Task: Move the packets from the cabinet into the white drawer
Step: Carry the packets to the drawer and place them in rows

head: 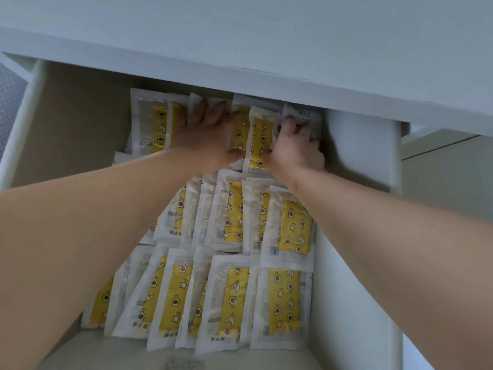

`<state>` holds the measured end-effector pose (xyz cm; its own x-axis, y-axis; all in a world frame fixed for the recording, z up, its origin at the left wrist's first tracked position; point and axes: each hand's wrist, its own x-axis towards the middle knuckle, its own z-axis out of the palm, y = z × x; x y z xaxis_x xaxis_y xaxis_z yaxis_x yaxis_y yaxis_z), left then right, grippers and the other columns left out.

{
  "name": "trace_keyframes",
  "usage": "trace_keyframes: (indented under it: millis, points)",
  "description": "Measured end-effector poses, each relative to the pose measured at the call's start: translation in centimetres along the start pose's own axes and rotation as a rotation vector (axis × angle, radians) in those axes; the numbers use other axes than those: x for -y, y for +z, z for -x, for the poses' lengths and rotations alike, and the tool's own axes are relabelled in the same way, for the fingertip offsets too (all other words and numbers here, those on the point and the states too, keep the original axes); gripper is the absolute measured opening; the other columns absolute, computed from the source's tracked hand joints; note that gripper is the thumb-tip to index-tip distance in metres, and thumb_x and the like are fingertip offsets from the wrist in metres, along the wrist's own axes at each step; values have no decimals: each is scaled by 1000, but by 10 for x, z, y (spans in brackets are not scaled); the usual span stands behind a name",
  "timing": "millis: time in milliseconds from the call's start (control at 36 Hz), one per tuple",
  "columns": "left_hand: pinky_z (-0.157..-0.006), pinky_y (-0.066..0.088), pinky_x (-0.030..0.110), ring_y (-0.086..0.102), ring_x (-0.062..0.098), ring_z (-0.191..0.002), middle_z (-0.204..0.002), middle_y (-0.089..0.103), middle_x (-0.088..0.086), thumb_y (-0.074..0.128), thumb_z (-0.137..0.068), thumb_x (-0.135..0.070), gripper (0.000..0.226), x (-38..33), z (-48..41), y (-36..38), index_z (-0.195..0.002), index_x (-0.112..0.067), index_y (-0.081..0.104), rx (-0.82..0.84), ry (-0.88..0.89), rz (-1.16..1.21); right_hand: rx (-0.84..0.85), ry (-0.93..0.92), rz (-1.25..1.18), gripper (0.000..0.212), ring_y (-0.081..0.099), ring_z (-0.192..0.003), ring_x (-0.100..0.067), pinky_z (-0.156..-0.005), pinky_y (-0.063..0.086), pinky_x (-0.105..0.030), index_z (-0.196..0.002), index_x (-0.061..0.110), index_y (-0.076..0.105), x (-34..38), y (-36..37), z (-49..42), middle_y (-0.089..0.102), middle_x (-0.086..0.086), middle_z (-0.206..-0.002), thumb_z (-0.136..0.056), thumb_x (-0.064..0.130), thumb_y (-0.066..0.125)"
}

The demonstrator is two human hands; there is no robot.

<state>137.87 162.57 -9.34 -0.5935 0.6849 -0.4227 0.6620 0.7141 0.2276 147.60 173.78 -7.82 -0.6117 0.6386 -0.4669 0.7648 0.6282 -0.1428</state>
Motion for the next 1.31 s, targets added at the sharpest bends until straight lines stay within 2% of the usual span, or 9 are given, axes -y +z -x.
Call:
trace_keyframes:
  millis: [306,444,556,667,722,833,1000,1111,1306]
  points:
    - [-109,-9,62,-8,25,-146,-159,0,-10,33,-85,-72,77,-10,2,3,-149,-39,8,3,-64,-45,34,-25,76,57,29,-129,-46,-93,40,-50,-148,35,7,1,5,-5,14,-22,-150,-100,22,34]
    - [-105,-10,67,-12,29,-145,-159,-8,-5,45,-81,-71,90,-5,6,11,-150,-35,-1,-13,-36,-127,-137,44,-194,41,50,-89,-24,-64,35,-31,-139,29,31,-7,-12,3,45,-11,-132,-100,19,25]
    - [-105,-11,67,-14,29,-145,-159,-12,-4,46,-82,-68,89,-5,7,12,-149,-35,-2,-15,-32,-110,-311,47,-399,34,53,-113,-29,-75,36,-26,-127,12,46,-9,-28,11,50,-10,-129,-94,4,43]
    - [-105,-11,66,-14,28,-145,-159,-11,-5,46,-81,-70,90,-5,6,11,-149,-35,-2,-12,-36,-111,-377,26,-862,22,58,-100,-26,-80,48,-29,-104,16,48,1,-29,18,53,-7,-108,-87,3,53]
    - [-106,-11,66,-14,28,-145,-159,-11,-6,45,-81,-70,90,-5,6,10,-149,-36,-3,-5,-35,-113,-295,120,-1007,37,58,-94,-23,-82,52,-32,-118,18,42,-3,-23,16,50,-3,-109,-86,1,52]
    - [-106,-12,66,-14,27,-145,-159,-10,-7,47,-80,-71,91,-3,4,10,-149,-37,-2,-6,-34,-97,-110,285,-703,57,51,-119,-27,-94,48,-35,-141,12,26,-14,-5,12,44,-11,-137,-90,6,52]
    - [-106,-13,64,-14,26,-145,-159,-10,-9,46,-77,-74,93,-2,3,12,-149,-38,-2,6,-40,-99,-235,-74,-104,76,-5,-146,-31,-117,9,-44,-151,21,-3,-10,3,24,-12,-12,-158,-95,26,48]
    - [-106,-13,64,-14,26,-145,-159,-9,-9,48,-77,-73,93,-1,3,12,-148,-39,-1,0,-33,-86,42,-135,-145,65,-8,-145,-34,-116,11,-47,-151,28,7,-16,11,15,-12,-8,-158,-98,38,42]
    - [-109,-12,60,-17,24,-145,-158,-13,-10,41,-86,-66,80,1,6,6,-148,-42,-4,40,-18,-47,-55,-262,24,53,-6,-146,-30,-115,-4,-53,-148,35,19,-19,15,13,6,5,-159,-98,44,35]
